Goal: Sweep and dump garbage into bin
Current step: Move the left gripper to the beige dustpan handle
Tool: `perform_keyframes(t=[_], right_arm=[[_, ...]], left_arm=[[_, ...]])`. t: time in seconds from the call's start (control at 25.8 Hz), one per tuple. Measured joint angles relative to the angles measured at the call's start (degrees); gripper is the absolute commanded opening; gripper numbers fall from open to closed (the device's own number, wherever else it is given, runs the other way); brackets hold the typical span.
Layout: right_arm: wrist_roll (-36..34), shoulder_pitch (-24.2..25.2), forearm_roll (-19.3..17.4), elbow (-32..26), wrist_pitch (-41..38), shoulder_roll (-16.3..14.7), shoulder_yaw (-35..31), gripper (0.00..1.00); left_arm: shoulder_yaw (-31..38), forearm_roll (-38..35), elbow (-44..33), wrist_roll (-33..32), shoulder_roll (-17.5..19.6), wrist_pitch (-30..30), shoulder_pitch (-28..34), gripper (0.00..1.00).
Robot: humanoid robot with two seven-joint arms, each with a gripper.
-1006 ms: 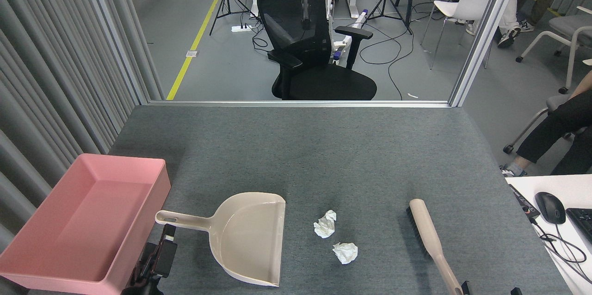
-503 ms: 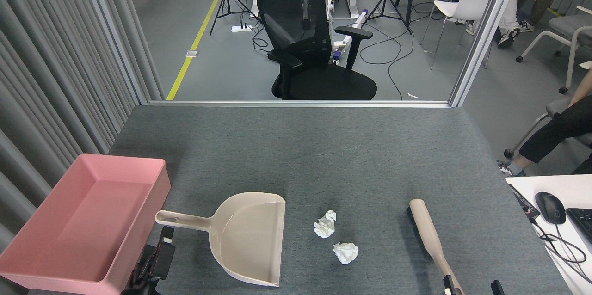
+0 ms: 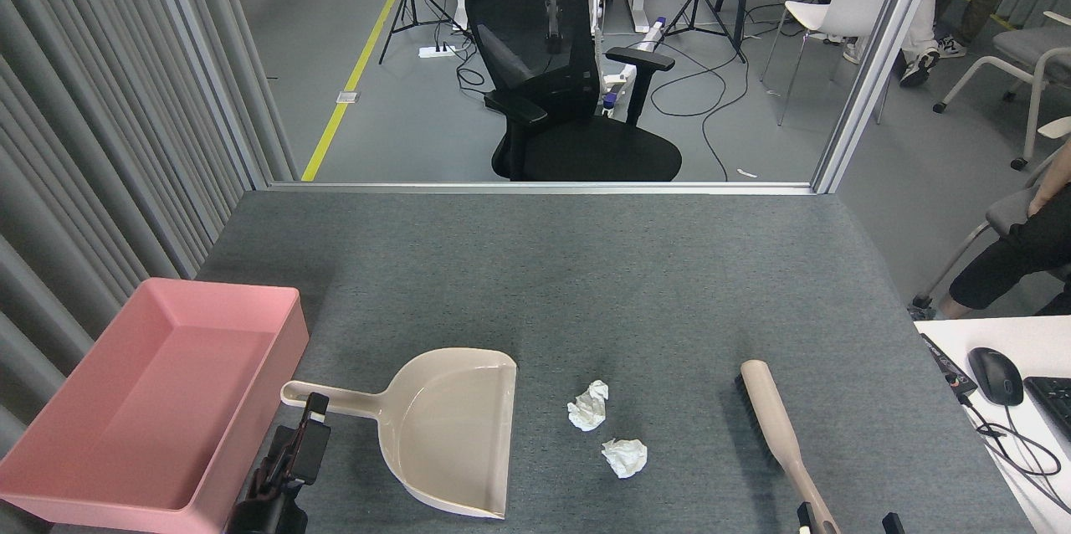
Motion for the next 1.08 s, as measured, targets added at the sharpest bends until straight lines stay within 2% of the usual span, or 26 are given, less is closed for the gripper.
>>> perform_keyframes(t=[1.08], right_arm=[[-1.4, -2.75, 0.01, 5.38, 1.35, 0.04, 1.07, 0.99]], left_arm=[[-0.69, -0.42, 10.12, 1.19, 0.11, -1.25, -5.82, 0.99]])
